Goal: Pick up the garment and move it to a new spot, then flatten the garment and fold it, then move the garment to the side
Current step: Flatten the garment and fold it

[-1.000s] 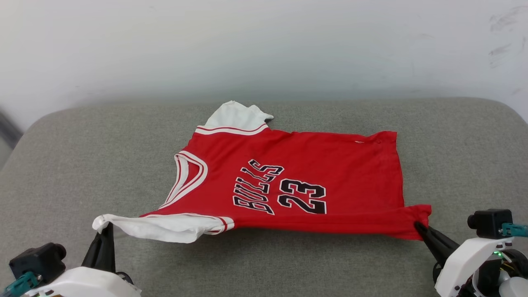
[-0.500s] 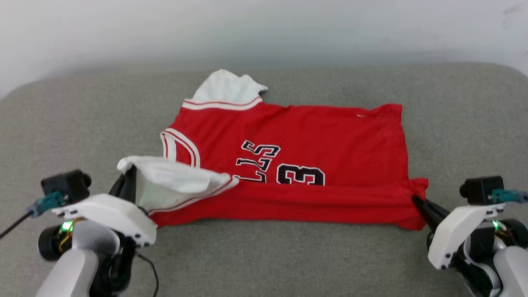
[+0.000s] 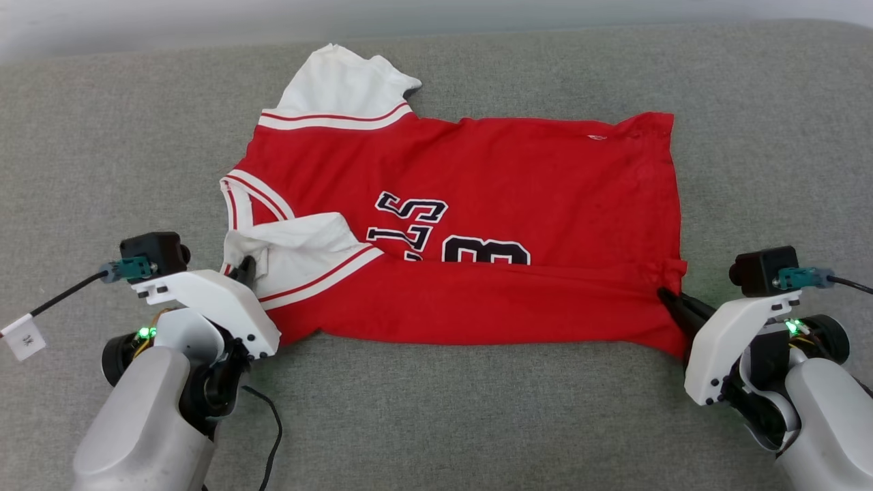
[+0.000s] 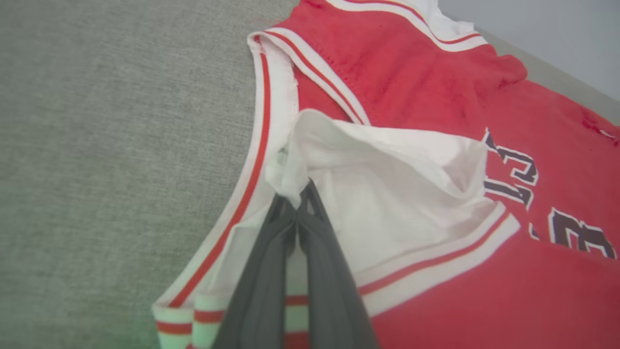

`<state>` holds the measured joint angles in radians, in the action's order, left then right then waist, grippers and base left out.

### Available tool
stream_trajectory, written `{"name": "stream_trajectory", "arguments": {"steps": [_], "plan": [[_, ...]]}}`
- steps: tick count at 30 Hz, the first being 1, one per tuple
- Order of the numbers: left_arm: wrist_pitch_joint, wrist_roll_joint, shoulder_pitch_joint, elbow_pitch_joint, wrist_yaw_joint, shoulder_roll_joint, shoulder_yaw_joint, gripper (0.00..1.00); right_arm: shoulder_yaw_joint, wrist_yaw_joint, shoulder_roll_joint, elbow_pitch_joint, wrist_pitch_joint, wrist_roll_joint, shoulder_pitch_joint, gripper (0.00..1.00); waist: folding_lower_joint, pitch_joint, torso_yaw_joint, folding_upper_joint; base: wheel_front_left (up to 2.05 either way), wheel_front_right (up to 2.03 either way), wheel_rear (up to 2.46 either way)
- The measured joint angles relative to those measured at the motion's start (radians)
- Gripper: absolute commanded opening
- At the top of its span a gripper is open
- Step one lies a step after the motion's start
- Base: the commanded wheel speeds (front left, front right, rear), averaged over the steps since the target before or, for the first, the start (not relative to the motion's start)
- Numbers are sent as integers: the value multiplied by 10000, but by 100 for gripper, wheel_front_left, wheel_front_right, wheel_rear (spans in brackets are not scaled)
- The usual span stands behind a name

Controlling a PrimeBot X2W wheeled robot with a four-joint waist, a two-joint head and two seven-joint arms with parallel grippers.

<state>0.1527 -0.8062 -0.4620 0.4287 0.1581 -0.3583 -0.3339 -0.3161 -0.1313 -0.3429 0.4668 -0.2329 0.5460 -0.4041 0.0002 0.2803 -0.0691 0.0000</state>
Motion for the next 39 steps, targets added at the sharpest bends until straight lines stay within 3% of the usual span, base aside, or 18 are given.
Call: {"name": "stream_trajectory", "arguments": {"steps": [2, 3, 4, 5, 6, 12, 20, 26, 32, 39], "plan": [[115, -96, -140, 522, -201, 79, -65, 0, -198, 0, 17, 270, 90, 69, -119, 47, 0, -27, -24, 0, 0, 0, 0], [125, -171, -199, 715, -322, 125, -84, 19, -295, 0, 21, 376, 171, 73, -165, 93, 0, -50, -34, 0, 0, 0, 0], [150, -230, -268, 909, -428, 178, -92, 45, -401, 0, 21, 468, 253, 84, -202, 100, 0, -74, -41, 0, 0, 0, 0], [176, -295, -351, 1072, -548, 211, -90, 88, -560, 0, 0, 510, 403, 88, -236, 100, -1, -101, -47, 0, 0, 0, 0], [130, -357, -410, 1216, -652, 240, -75, 100, -679, 0, -6, 529, 598, 98, -246, 100, -1, -135, -55, 0, 0, 0, 0], [-222, -384, -531, 1691, -941, 171, -12, 100, -809, 0, -52, 105, 2408, 447, -199, 100, -1, -519, -97, 0, 0, 0, 0], [548, -251, -255, 951, -871, -736, -121, 100, -472, 0, -159, -1009, 4094, 318, 552, 100, -2, -1305, -212, 0, 0, 0, 0], [2690, -267, -49, -284, -773, -1918, -458, 100, 180, 2, -100, -1971, 4075, -96, 1221, 100, -2, -1557, -337, 0, 0, 0, 0], [5210, -817, 541, -1298, -322, -2982, -625, 100, 867, 2, 201, -3020, 3735, -604, 1665, 100, -2, -1285, -518, 0, 0, 0, 0], [6015, -1275, 1212, -2098, 282, -3206, -516, 100, 1285, 2, 543, -3962, 3496, -1122, 1858, 100, -2, -641, -772, 0, 0, 0, 0]]}}
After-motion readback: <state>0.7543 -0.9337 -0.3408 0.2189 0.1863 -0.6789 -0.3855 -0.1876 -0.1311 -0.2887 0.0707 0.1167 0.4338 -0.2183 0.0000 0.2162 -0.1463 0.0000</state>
